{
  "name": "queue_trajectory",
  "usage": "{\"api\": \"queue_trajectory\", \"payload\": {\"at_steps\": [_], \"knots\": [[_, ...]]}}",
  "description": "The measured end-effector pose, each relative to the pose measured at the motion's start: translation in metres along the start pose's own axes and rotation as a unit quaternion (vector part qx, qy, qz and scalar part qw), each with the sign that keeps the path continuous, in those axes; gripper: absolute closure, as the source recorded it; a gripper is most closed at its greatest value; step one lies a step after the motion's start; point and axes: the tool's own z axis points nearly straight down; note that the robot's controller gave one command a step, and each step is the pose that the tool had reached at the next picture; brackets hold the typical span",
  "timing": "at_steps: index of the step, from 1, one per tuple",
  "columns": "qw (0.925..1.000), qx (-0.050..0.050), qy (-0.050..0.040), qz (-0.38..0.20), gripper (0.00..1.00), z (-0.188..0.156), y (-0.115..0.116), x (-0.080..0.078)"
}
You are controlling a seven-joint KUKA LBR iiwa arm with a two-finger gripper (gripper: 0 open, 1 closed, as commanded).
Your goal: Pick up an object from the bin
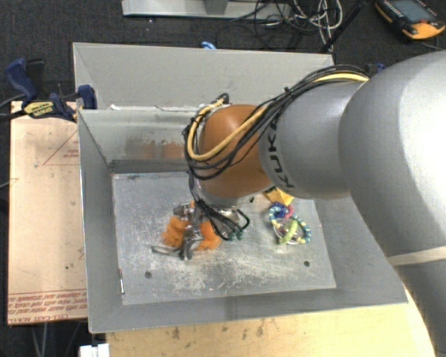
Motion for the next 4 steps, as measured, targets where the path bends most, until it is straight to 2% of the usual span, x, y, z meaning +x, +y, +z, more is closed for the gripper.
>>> {"api": "queue_trajectory", "payload": {"at_steps": [2,4], "knots": [[1.0,0.001,0.0005,0.0,1.0,-0.014,0.0,0.001],[1.0,0.001,0.0041,0.001,1.0,-0.041,0.0,0.003]]}}
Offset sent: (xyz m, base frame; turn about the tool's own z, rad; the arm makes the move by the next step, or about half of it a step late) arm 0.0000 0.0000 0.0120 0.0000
